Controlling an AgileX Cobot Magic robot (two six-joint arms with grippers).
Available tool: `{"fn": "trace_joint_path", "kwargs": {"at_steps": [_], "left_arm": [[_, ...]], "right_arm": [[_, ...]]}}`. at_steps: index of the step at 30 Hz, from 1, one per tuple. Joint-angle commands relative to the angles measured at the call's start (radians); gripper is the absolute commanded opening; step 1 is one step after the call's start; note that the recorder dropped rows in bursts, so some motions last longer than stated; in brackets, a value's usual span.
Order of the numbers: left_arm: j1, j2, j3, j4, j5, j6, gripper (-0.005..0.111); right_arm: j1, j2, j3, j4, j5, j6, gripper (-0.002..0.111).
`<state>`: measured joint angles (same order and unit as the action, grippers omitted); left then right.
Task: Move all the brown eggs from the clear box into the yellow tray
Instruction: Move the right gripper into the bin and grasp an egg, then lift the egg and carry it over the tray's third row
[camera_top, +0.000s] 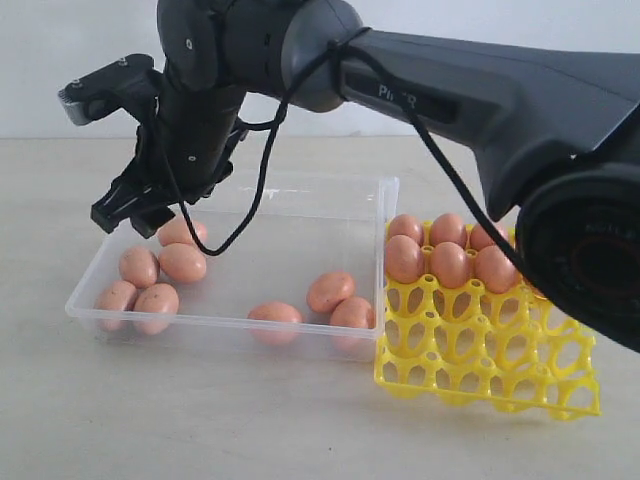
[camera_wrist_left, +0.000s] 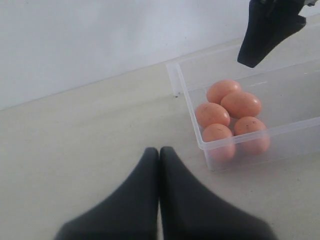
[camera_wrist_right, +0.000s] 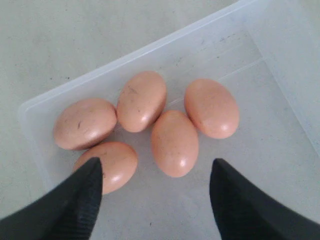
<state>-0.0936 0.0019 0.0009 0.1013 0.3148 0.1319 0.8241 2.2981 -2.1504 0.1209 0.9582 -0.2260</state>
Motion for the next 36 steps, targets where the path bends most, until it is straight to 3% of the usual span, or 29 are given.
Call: {"fn": "trace_joint_path", "kwargs": {"at_steps": [1, 6, 24, 25, 26, 27, 28, 33, 36], "left_arm": [[0.001, -0.002, -0.001, -0.008, -0.008, 0.0, -0.004], [0.001, -0.002, -0.001, -0.008, -0.008, 0.0, -0.004], [0.001, -0.002, -0.001, -0.008, -0.008, 0.0, -0.004], [0.001, -0.002, -0.001, -0.008, -0.008, 0.0, -0.004], [0.001, -0.002, -0.001, -0.008, -0.008, 0.0, -0.004], [0.001, -0.002, -0.001, -0.008, -0.008, 0.0, -0.004], [0.001, -0.002, -0.001, -0.008, -0.008, 0.0, -0.004], [0.001, -0.002, -0.001, -0.008, -0.008, 0.0, -0.004], [0.001, -0.002, -0.001, -0.008, -0.008, 0.0, -0.004]], "right_arm": [[-0.007, 0.025, -0.007, -0.044, -0.042, 0.055, 0.065], [-0.007, 0.079, -0.007, -0.027, -0.145, 0.082, 0.065], [-0.036, 0.225, -0.007, 0.006, -0.231, 0.094, 0.064], [-0.036, 0.229, -0.007, -0.001, -0.231, 0.094, 0.06], [-0.036, 0.231, -0.007, -0.003, -0.234, 0.094, 0.046], [-0.037, 0.231, -0.007, -0.01, -0.232, 0.09, 0.028], [-0.037, 0.231, -0.007, -0.027, -0.221, 0.085, 0.002], [-0.037, 0.171, -0.007, -0.027, -0.062, 0.108, 0.001], [-0.034, 0.086, -0.005, -0.028, -0.037, 0.244, 0.001]]}}
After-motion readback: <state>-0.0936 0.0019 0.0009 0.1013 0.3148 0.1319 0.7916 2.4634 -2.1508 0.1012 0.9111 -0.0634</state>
